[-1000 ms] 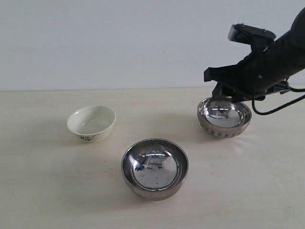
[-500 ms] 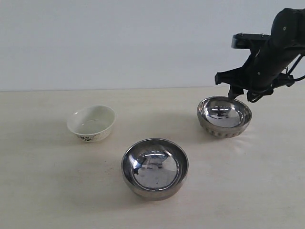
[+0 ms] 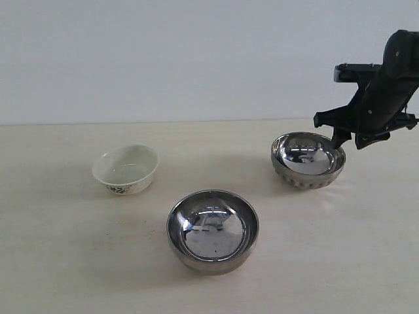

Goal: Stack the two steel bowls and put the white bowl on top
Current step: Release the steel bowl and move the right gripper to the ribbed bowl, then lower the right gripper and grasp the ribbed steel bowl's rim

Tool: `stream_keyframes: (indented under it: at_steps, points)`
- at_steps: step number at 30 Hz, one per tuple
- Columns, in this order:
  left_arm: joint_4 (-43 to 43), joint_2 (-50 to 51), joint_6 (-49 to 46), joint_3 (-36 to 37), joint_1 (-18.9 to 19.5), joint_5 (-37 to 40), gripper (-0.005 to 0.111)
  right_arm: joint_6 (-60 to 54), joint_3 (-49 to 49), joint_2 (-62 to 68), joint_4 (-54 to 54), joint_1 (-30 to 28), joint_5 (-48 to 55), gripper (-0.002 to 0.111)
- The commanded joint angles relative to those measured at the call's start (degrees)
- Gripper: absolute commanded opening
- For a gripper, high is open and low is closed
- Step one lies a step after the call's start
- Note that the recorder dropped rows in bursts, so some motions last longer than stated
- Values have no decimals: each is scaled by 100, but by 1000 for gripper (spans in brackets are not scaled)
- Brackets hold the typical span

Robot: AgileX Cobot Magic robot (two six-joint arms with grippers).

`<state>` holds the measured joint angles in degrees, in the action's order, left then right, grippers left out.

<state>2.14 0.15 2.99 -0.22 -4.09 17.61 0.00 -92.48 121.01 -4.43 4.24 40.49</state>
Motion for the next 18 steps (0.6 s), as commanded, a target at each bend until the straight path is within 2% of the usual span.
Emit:
stream_keyframes:
  at_steps: [1, 5, 7, 9, 10, 18]
  points:
    - [-10, -15, 5, 22, 15, -1, 4, -270, -21, 321, -299, -31, -124, 43]
    - [-10, -15, 5, 22, 15, -1, 4, -311, -21, 494, -411, -31, -194, 40]
    - [-10, -15, 5, 22, 15, -1, 4, -311, -21, 506, -411, -31, -190, 26]
    - [-10, -15, 5, 22, 15, -1, 4, -311, -21, 492, -411, -31, -134, 3]
    - [-10, -15, 5, 22, 15, -1, 4, -296, -21, 492, -426, -31, -123, 0]
    - [-10, -15, 5, 22, 15, -1, 4, -346, -21, 482, -545, -31, 49, 0]
